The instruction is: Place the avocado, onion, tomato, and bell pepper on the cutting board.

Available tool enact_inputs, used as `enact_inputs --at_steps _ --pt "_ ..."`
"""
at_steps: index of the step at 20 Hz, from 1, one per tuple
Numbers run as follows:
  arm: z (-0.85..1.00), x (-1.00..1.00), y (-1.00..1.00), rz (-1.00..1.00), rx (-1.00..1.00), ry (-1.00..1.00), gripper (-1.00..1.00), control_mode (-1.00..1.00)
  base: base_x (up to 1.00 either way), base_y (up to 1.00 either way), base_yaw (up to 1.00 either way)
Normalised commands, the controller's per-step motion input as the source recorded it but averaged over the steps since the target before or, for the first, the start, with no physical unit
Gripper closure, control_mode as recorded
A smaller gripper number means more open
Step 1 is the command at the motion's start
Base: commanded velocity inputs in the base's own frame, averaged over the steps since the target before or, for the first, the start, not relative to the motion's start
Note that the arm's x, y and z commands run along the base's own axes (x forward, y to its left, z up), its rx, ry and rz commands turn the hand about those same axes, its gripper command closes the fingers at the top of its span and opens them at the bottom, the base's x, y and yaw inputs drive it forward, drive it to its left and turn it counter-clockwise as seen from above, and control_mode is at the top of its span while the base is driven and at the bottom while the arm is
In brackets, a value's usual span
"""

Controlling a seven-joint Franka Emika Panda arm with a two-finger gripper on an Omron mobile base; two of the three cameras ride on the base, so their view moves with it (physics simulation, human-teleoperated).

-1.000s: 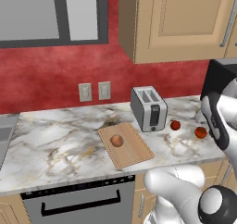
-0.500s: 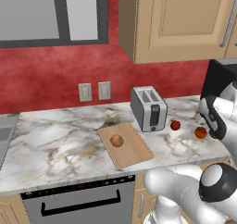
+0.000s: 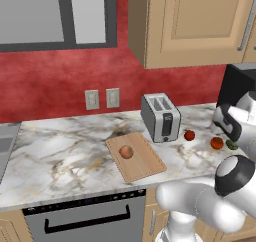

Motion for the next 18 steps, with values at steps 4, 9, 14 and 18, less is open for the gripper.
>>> enact_inputs --at_steps 4,9,14,18 --pt "-0.01 0.05 -0.15 0.00 0.00 0.00 -1.00 -1.00 0.00 0.00 0.00" --pt "-0.08 0.21 -0.01 0.00 -0.01 0.01 -1.00 -1.00 0.00 0.00 0.00" --pt "-0.17 0.17 0.00 -0.01 -0.02 0.02 -1.00 -1.00 0.00 0.00 0.00" --pt "-0.24 0.01 0.00 -0.02 -0.01 0.03 -1.00 -1.00 0.00 0.00 0.00"
